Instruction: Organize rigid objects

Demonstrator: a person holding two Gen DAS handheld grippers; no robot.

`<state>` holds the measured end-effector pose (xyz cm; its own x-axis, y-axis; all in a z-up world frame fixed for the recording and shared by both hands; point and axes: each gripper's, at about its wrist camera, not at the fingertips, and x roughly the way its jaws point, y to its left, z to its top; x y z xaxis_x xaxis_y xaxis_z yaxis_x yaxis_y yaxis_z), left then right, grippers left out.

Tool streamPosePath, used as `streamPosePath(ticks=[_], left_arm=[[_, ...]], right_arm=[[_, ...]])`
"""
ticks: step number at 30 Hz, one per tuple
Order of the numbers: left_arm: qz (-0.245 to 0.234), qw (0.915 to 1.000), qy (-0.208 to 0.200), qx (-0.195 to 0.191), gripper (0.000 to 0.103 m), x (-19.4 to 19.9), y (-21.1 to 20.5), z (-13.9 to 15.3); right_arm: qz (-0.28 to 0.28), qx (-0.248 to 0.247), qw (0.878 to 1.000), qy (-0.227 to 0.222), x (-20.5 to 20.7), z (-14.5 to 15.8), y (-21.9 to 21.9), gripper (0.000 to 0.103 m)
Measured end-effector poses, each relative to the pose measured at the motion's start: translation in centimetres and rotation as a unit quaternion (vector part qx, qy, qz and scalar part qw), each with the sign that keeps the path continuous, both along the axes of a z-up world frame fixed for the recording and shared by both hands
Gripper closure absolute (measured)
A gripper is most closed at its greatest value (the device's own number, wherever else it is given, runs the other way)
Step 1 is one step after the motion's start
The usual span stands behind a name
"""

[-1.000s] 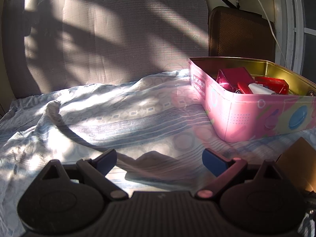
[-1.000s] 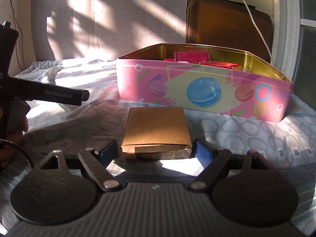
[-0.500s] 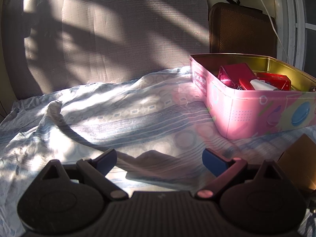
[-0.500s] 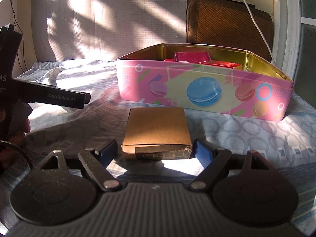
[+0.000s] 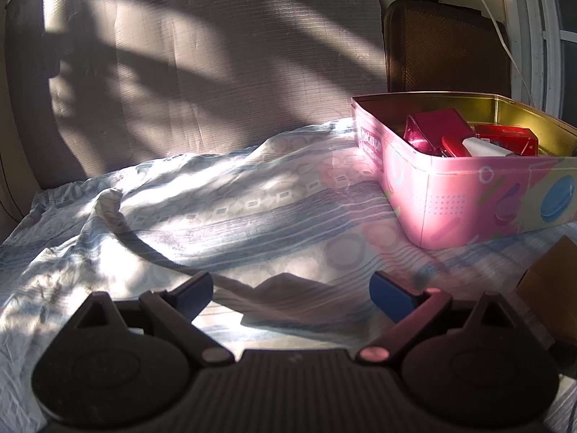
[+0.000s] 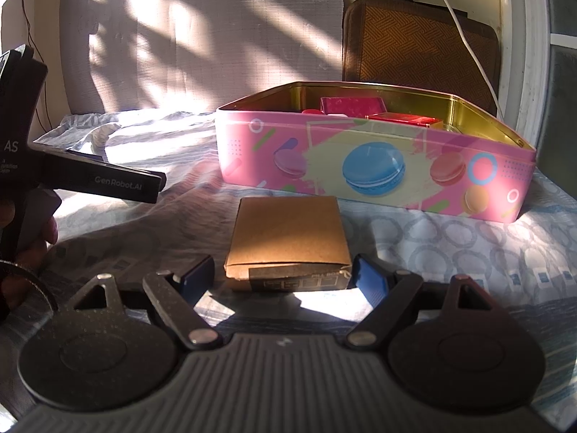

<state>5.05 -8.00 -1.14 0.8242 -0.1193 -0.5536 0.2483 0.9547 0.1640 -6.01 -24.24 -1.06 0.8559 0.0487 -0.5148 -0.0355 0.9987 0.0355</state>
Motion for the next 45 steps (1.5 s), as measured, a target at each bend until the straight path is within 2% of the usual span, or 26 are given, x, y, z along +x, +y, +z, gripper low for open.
streamPosePath(ticks=[6, 20, 31, 37, 42, 45], left_arm=[[-0.007, 0.9998, 0.010, 0.014, 0.006, 0.3, -0.4, -0.2], [-0.016, 0.9998, 0.008, 0.002, 0.005, 0.0, -0.3, -0.1], [-0.017, 0.9996, 0.024, -0.004, 0.004, 0.3, -0.3, -0.2], [-0.010, 0.9995, 0.028, 0.007, 0.001, 0.5, -0.5, -0.4], [-0.001, 0.9995, 0.028, 0.011, 0.001, 0.6, -0.5, -0.3], [0.001, 0.9995, 0.030, 0.011, 0.000, 0.7, -0.5, -0.3]], right_arm=[[-0.002, 0.003, 1.000, 0.000, 0.0, 0.0, 0.0, 0.018], [-0.001, -0.007, 1.000, 0.006, 0.2, 0.0, 0.2, 0.017], [0.005, 0.003, 1.000, 0.004, 0.1, 0.0, 0.0, 0.016], [0.034, 0.035, 0.999, 0.009, 0.0, 0.4, -1.0, 0.013], [0.105, 0.000, 0.994, 0.025, 0.1, 0.6, -1.6, 0.013], [0.129, -0.011, 0.991, 0.025, 0.3, 0.6, -2.4, 0.012]])
